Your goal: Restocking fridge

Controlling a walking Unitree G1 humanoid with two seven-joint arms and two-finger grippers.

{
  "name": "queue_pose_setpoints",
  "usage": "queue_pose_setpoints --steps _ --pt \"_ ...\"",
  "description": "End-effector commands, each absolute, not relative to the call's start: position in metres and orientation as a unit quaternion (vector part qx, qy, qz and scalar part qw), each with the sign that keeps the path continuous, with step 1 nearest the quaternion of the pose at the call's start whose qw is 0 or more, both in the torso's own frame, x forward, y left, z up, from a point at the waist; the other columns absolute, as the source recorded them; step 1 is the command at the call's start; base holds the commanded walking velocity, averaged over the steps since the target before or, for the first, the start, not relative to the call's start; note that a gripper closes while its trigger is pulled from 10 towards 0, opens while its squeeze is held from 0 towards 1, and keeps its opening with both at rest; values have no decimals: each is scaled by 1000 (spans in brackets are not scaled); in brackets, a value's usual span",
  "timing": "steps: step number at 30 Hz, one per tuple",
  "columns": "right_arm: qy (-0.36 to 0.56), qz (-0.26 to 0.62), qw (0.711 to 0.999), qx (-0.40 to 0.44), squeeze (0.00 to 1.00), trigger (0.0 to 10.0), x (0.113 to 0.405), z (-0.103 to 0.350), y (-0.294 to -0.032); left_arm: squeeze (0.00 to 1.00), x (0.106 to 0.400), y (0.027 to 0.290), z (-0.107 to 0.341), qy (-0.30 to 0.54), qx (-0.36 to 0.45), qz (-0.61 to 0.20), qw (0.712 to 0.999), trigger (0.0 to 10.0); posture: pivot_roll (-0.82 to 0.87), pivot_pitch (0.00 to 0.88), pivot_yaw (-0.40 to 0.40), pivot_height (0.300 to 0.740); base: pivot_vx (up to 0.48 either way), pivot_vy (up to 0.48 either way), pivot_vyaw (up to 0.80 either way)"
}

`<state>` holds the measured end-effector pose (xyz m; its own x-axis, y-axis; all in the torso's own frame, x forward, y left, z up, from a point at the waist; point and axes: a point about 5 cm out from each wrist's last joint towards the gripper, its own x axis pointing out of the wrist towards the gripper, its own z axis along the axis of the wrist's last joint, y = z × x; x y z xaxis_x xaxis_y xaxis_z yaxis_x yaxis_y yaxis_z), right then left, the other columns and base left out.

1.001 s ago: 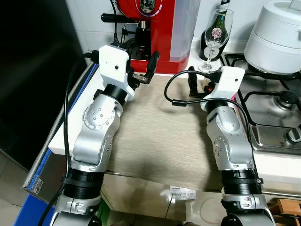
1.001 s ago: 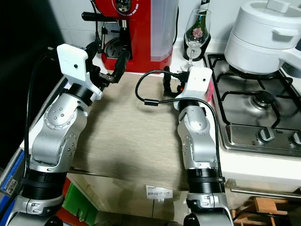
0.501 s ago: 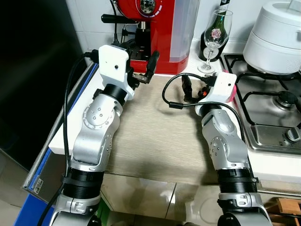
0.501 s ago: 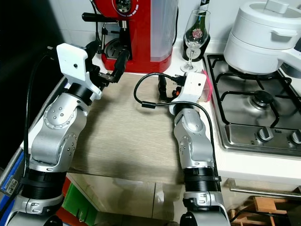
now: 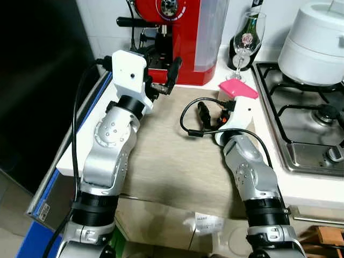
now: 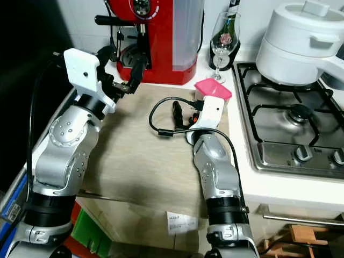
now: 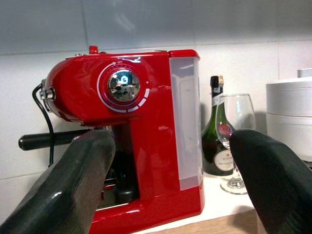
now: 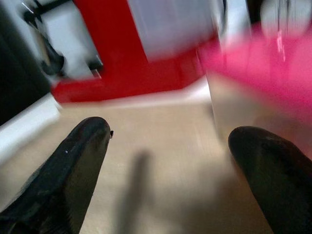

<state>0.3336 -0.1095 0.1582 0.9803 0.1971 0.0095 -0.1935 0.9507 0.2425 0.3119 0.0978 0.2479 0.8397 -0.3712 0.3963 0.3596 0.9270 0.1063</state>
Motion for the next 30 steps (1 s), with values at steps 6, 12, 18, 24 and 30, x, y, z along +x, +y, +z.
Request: queue_pose_setpoints --steps 6,12,18,24,30 --pt "-149 141 976 69 0 10000 316 218 -103 0 313 100 250 -209 12 -185 960 10000 -49 0 38 740 0 0 0" --pt "-208 28 977 45 0 10000 318 239 -144 0 314 96 248 -208 9 -188 960 10000 -66 0 37 740 0 0 0" --pt "-189 -30 981 11 0 10000 328 228 -171 0 313 94 247 -208 7 -193 959 10000 -67 0 39 740 0 0 0" --pt "-173 -91 981 -20 0 10000 336 220 -194 0 311 96 245 -203 9 -193 960 10000 -45 0 39 740 0 0 0" --pt "-153 -180 969 -67 0 10000 338 207 -225 0 304 104 244 -194 20 -190 962 10000 -3 0 46 740 0 0 0"
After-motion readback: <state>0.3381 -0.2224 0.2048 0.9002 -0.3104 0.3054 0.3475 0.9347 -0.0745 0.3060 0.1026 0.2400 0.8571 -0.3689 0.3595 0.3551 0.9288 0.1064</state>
